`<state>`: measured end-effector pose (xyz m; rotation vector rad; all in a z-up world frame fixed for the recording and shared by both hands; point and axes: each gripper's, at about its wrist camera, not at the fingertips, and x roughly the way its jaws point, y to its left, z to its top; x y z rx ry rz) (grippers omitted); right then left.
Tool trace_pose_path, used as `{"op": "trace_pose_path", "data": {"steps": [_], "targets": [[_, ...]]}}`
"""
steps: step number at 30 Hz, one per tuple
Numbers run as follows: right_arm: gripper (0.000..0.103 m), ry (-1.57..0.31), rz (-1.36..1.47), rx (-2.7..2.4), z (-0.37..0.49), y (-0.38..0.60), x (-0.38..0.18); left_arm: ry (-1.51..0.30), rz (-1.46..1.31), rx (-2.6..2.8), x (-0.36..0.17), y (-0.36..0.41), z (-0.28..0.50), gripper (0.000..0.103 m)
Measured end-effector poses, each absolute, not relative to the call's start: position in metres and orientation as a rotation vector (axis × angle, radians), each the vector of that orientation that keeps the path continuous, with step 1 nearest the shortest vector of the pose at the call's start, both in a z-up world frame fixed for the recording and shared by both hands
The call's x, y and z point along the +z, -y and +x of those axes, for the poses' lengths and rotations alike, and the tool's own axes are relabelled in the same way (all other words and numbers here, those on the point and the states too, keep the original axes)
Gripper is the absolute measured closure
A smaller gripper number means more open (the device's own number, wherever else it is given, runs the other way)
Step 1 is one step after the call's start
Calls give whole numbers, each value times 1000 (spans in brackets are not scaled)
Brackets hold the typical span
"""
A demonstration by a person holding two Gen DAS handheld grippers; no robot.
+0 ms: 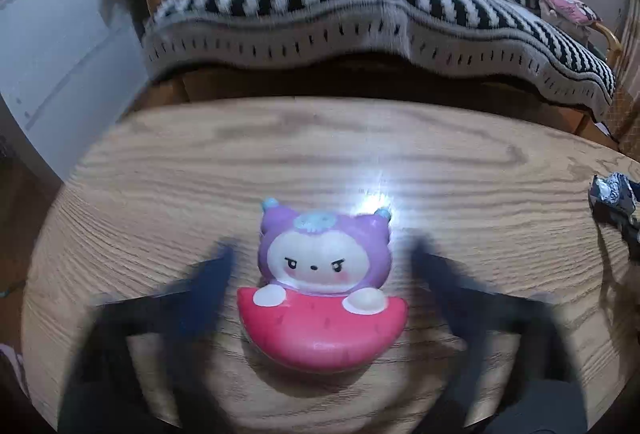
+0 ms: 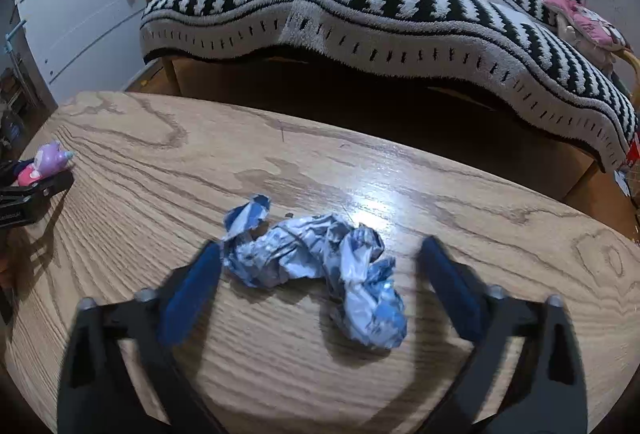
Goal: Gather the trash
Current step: 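Grasp the pink-purple squishy toy with the left tool while the right tool grasps the crumpled foil, then carry the toy and crumpled foil over the bin and release both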
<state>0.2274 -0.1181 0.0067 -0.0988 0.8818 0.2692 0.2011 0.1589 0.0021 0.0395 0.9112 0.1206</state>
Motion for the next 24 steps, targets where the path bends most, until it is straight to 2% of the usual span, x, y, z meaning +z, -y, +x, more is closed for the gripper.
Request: {"op": "trace_pose_path", "data": {"steps": [3,18,24], "targets": [[66,-912,27,283,197,124,10,-942,56,87,6,-139,183,56],[66,-781,185,208,-40,224,93,-808,41,-240,117,28,-20,56],[66,-741,355,82,-122,275,81,-833,44,-302,116,79,-84,55]]}}
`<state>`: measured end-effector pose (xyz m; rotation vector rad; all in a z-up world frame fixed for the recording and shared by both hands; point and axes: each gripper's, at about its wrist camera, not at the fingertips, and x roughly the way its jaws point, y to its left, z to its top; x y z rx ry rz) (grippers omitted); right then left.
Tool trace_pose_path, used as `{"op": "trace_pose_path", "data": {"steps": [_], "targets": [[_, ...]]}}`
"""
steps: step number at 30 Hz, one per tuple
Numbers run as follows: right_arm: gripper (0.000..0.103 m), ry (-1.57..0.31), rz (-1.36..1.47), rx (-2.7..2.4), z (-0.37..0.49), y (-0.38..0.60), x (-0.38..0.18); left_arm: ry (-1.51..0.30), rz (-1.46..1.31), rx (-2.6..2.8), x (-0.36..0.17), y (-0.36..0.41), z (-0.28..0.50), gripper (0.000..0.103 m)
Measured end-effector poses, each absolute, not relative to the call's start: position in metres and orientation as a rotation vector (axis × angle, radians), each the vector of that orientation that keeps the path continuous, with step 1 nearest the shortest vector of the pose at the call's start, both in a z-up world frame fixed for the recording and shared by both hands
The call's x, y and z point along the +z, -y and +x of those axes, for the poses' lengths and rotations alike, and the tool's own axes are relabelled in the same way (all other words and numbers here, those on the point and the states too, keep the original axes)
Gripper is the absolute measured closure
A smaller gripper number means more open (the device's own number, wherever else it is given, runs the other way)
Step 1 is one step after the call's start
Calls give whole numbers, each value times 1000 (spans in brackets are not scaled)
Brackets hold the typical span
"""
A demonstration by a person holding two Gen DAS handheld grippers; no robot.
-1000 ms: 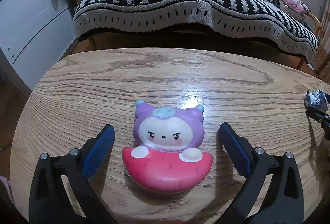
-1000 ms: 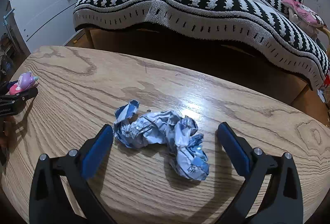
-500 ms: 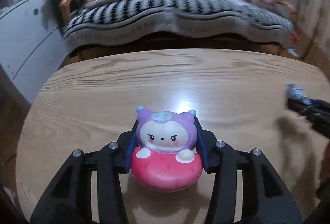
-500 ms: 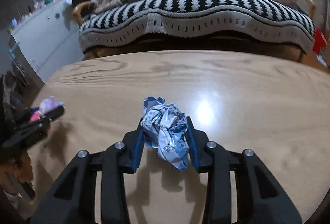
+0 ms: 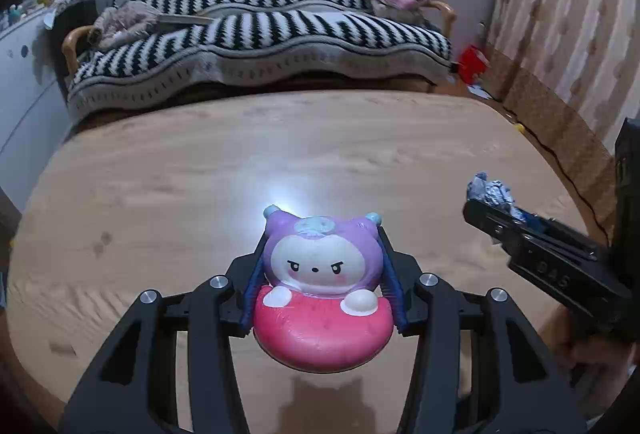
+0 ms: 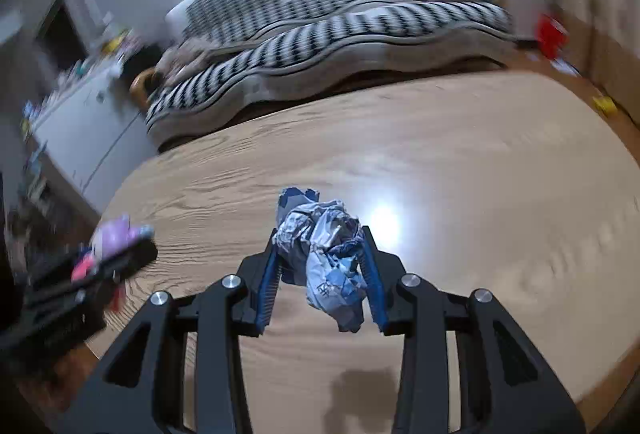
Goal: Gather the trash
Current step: 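Carry the toy and crumpled foil over the bin and release both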
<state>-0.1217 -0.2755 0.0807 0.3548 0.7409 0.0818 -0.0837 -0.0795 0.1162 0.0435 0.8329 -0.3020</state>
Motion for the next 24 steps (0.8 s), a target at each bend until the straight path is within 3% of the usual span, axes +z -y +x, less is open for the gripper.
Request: {"op": "trace_pose_path", "data": {"steps": [7,14,19,24], "targets": [[65,-745,401,71,-173,283,54,-861,134,-277,84,100,-136,54],[65,-685,428,61,-194,300,72,-871,166,-345,80,131,-159,54],[65,-615,492,-108,-256,373,70,-847,233,-471,89,191,-183,54],[65,-637,582,-309,-341,453,28,-889,332,-680,64,285,-243,53]]}}
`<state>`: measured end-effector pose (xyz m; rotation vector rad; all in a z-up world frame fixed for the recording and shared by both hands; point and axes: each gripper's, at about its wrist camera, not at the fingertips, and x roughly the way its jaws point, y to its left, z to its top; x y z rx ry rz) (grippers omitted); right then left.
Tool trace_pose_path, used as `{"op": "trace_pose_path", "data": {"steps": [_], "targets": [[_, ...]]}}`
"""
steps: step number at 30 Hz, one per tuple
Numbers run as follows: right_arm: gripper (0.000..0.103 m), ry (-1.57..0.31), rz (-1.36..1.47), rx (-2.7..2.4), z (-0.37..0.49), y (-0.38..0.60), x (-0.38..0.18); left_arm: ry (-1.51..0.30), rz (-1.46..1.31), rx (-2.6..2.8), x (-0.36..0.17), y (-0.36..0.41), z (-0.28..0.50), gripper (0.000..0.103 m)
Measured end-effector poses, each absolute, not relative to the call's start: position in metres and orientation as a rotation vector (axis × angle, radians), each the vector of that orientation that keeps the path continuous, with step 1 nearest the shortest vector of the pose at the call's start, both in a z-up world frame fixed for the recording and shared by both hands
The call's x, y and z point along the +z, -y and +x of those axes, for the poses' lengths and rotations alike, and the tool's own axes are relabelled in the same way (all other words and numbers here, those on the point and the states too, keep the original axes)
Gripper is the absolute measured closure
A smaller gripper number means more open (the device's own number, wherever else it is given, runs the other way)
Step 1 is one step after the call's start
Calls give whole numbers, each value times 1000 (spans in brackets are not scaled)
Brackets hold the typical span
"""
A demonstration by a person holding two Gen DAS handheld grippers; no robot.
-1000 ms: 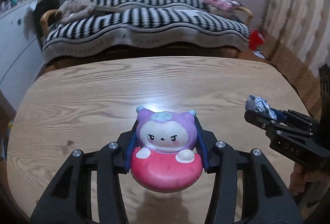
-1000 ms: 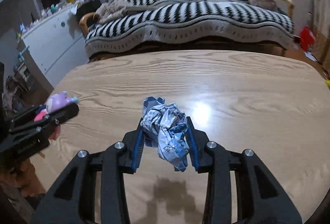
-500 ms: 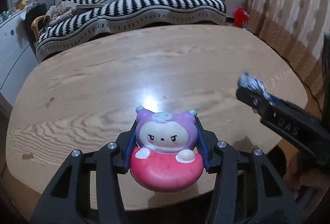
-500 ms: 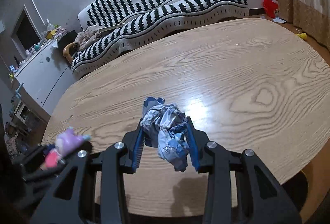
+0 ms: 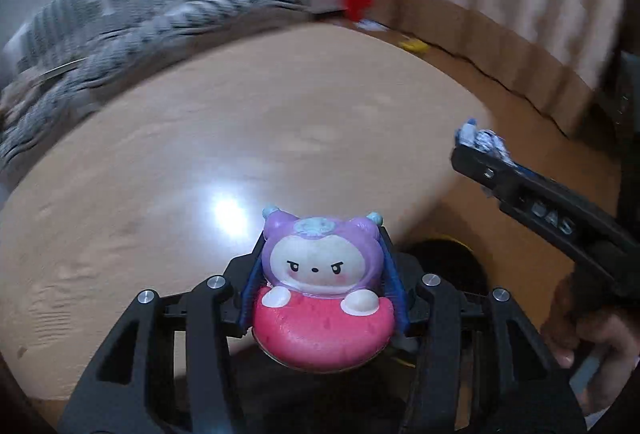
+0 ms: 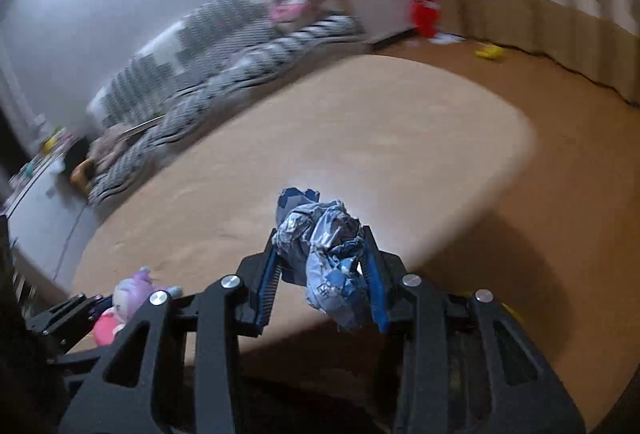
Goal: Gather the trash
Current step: 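Carry the toy and crumpled foil over the bin and release both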
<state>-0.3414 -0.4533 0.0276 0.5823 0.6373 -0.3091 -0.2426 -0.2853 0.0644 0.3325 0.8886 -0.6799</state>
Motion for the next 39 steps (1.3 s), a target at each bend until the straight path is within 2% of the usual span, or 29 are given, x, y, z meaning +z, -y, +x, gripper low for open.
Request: {"op": "trace_pose_path", "data": {"steps": [5,11,16,28,30,31,32,33,34,39], "targets": [[65,-763,705,-441,-412,506,-44,-1062,428,-849,-10,357,-304,53],[65,-836,822,-448,-433,511,-105,-1234,495,-876,-86,381,-323,54],[65,-857,850,-427,-423,511,-122,-1235,499,-856,-89,377,-313,54],[65,-890,857,-410,-405,507,-122,-1267,468,-841,-93,379,-305,54],[58,-859,878,-392,-406,512,-118,-1256,457,-826,-92,378,-303,51],[43,-850,882,-387,-406,515,-116,-1253,445,-823,-91,377,-303,49],[22,-844,878,-388,-406,517,-114,-1255,416,-821,-90,375,-300,37],[13,-840,870,-399,-407,518,-112,-1256,383,-825,-89,373,-298,11],[7,-841,853,-431,-408,520,-109,-1251,358,-829,-87,371,-297,6],[7,-791,884,-451,-415,530,-94,-1201,304,-862,-61,361,-292,6]]}}
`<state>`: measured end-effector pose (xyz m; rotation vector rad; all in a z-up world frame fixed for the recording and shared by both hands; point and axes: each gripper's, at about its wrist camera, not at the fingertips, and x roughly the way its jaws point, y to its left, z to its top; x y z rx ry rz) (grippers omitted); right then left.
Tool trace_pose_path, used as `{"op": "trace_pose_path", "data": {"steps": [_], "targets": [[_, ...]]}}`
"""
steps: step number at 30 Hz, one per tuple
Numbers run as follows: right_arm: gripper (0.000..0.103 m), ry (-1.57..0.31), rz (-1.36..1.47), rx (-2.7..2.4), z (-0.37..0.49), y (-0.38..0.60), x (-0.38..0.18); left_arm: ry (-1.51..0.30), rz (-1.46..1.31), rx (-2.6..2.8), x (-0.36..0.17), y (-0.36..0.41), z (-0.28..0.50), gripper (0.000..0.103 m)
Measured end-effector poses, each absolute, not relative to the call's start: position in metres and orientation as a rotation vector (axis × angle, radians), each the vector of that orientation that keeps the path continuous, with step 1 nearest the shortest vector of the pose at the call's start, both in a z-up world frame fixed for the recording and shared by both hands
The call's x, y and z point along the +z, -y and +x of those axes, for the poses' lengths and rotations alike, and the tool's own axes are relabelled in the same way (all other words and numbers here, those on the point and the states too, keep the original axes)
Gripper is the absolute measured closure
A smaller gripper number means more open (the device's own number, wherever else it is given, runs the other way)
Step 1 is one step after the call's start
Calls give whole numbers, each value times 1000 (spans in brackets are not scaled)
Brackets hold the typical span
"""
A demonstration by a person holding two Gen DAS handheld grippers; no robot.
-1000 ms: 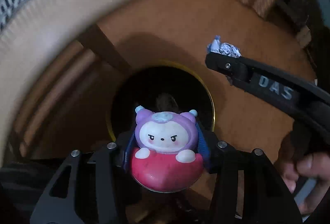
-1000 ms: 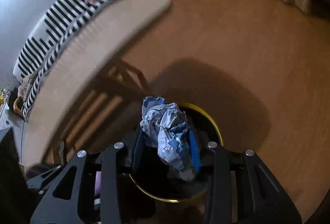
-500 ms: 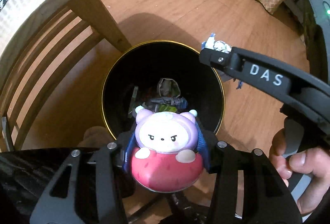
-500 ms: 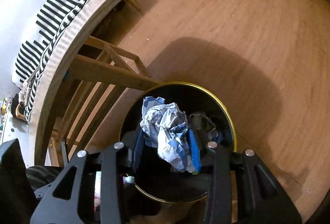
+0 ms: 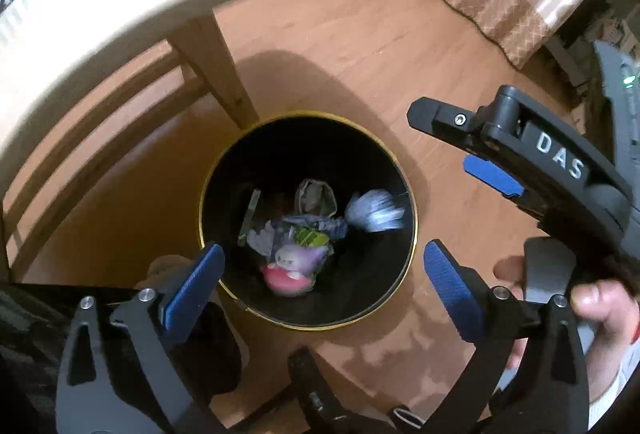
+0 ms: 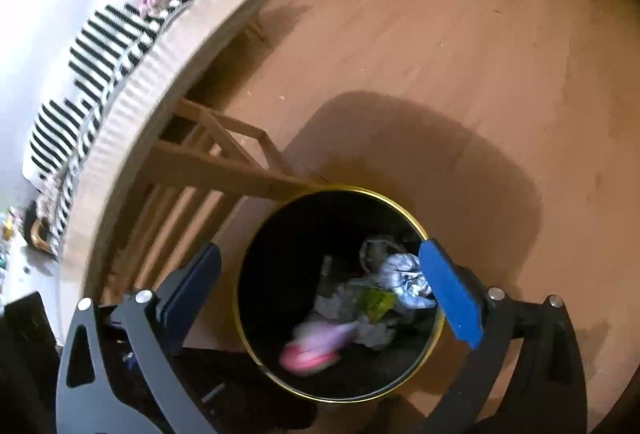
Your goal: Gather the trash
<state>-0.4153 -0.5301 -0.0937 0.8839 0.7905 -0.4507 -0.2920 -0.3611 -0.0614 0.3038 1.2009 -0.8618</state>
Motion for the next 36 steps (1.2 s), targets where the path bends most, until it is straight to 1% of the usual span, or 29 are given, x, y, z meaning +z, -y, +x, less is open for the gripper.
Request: {"op": "trace_pose_path", "data": {"steps": [2,4,7,9,12,16,21,24,26,27,28,29,32,36], "targets": [[7,-772,841,-472,-414,530,-82,-1150,276,-870,-41,351,-287,6],[7,-752,777,-504,-408,526,-66,-1060,230,-863,-9,334,-276,6],[7,-688,679,-555,-386,512,-28,-933,223,-798,38,302,-248,6],[7,-638,611,-583,-357,493,4,-823,229,-733,72,268,-221,6],[7,-580,534,-536,-305,454,46,-734,226,-548,100,219,-177,6],[7,-541,442,-424,-232,385,84,-724,177,-393,106,163,-126,6],[7,-537,406,-351,-161,309,96,-701,131,-206,94,102,-73,6],[7,-567,368,-496,-117,271,84,-693,110,-126,82,77,-48,6],[7,-580,349,-465,-97,257,70,-678,112,-95,71,64,-40,6],[7,-588,333,-435,-91,252,61,-685,121,-84,64,58,-36,6],[7,-622,326,-401,-86,250,56,-747,133,-70,56,53,-27,6],[7,-646,323,-334,-79,248,56,-764,120,-83,54,48,-25,6],[7,-587,224,-358,-73,240,61,-747,104,-64,57,36,-20,6],[7,-668,247,-306,-51,240,47,-806,52,-58,50,31,-9,6]]}}
